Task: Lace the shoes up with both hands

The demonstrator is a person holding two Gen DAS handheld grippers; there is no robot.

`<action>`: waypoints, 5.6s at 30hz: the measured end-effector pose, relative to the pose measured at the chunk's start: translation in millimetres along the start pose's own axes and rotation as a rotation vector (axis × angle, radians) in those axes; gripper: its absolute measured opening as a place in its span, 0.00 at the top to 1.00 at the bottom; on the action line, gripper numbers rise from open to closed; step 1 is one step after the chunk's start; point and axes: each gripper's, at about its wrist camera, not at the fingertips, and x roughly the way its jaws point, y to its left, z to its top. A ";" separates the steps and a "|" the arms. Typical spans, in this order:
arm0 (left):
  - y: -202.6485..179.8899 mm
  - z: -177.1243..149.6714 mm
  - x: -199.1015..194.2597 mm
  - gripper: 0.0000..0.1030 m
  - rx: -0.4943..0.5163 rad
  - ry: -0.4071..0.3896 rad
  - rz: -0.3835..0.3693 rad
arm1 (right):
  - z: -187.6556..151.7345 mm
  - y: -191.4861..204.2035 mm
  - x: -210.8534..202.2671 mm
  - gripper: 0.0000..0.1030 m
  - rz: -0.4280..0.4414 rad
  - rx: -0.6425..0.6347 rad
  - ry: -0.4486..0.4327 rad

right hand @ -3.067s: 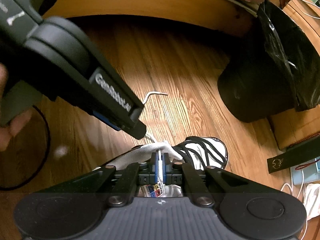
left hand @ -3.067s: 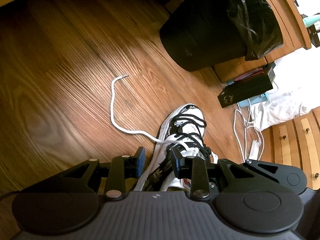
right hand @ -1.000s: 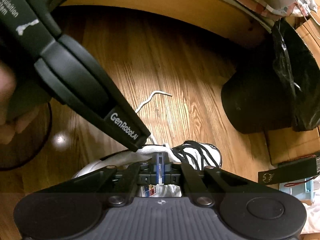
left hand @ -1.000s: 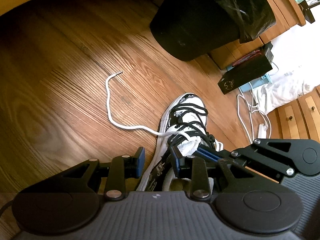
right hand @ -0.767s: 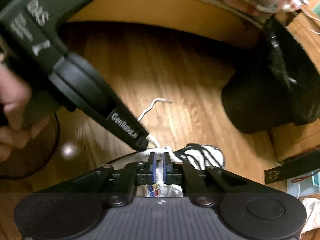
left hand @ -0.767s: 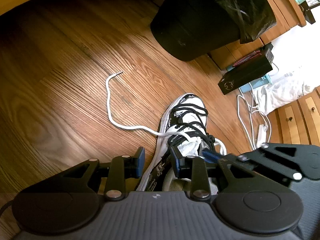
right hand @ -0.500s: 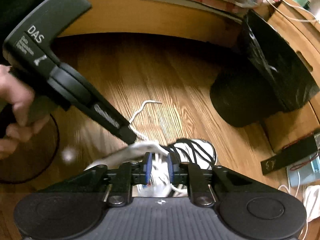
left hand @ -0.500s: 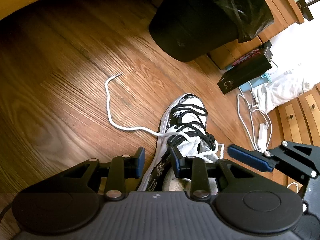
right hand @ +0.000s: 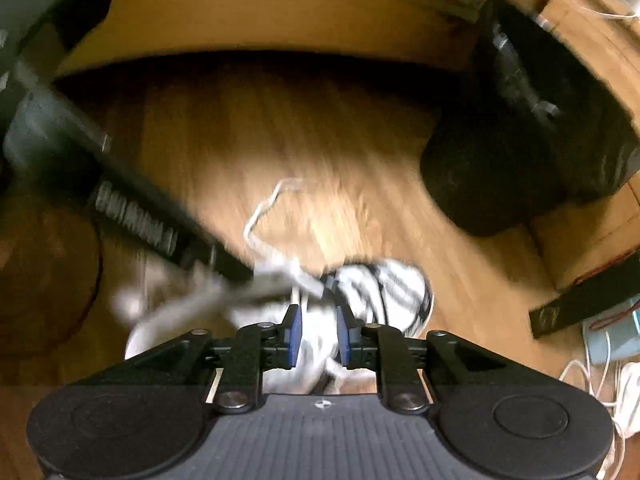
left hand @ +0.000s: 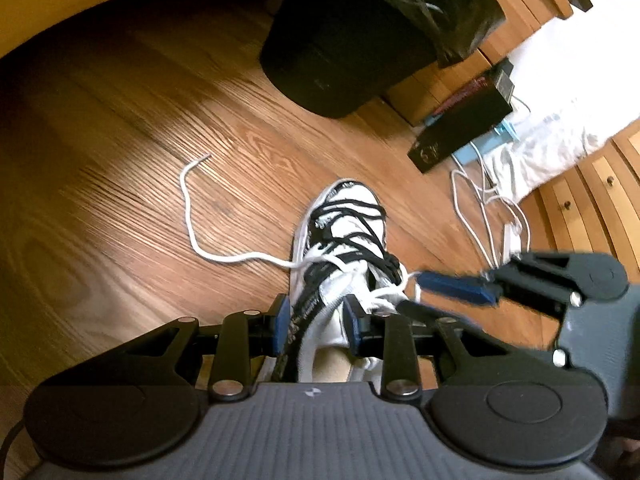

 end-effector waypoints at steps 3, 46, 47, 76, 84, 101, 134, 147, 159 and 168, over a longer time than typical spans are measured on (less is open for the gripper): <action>-6.7 0.0 -2.3 0.56 0.047 -0.004 0.025 | -1.1 -0.8 1.0 0.78 0.016 -0.009 -0.008; -20.9 -5.3 -25.5 0.38 0.113 -0.186 0.278 | -12.2 17.5 8.6 0.92 0.005 -0.223 0.013; -18.5 -5.6 -25.8 0.38 0.098 -0.183 0.270 | -12.7 20.2 10.3 0.92 0.005 -0.243 0.022; -1.2 -5.6 -24.8 0.36 -0.029 -0.142 0.185 | -16.2 56.1 38.8 0.82 -0.150 -0.691 0.135; 1.4 -5.5 -24.5 0.35 -0.045 -0.140 0.191 | -13.4 48.4 40.9 0.93 -0.117 -0.615 0.157; -9.6 -11.6 -10.2 0.34 0.040 -0.076 0.160 | -11.3 20.3 -2.7 0.94 -0.054 -0.333 0.063; 23.9 -15.1 14.3 0.73 -0.175 -0.035 -0.081 | -6.6 19.4 -6.7 0.94 -0.056 -0.259 0.049; 38.5 -17.9 20.2 0.73 -0.301 -0.036 -0.133 | -6.8 12.8 -4.1 0.94 -0.061 -0.211 0.076; 40.0 -18.4 21.4 0.73 -0.316 -0.036 -0.141 | -3.2 26.1 5.0 0.94 -0.140 -0.279 0.113; 38.9 -18.9 20.1 0.73 -0.303 -0.038 -0.138 | -3.6 25.2 4.6 0.94 -0.160 -0.300 0.113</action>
